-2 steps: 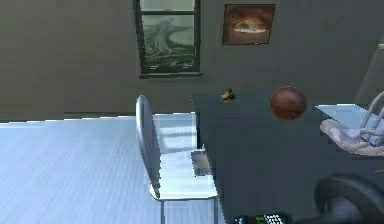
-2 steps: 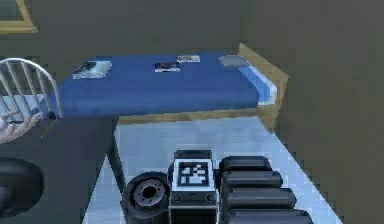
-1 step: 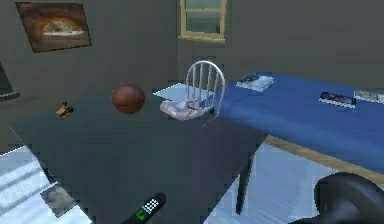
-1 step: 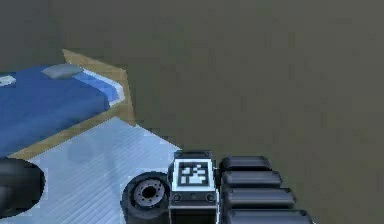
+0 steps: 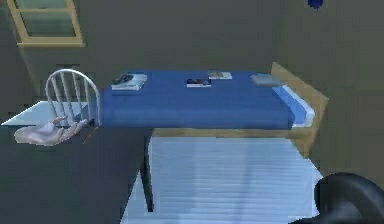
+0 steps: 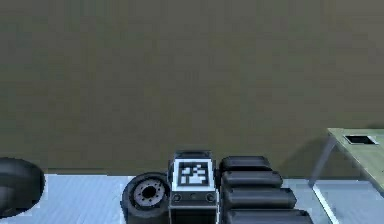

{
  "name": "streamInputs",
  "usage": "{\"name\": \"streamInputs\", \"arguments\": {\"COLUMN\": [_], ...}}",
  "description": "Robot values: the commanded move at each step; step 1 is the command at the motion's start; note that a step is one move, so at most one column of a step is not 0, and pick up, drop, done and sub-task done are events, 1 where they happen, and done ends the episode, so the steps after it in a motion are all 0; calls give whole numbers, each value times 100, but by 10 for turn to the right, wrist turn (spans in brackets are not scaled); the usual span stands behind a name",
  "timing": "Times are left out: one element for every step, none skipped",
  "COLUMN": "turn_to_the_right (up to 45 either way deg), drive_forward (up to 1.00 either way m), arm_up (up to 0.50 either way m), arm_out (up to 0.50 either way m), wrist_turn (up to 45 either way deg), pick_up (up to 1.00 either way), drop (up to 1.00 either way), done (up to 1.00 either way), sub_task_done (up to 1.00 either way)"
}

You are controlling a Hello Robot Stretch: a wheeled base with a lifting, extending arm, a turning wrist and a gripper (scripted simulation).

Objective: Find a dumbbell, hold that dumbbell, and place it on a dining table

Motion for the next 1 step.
{"name": "streamInputs", "arguments": {"turn_to_the_right": [0], "drive_forward": [20], "arm_up": [0], "arm_out": [0], "wrist_turn": [0], "pick_up": [0], "drop": [0], "done": [0], "sub_task_done": [0]}}
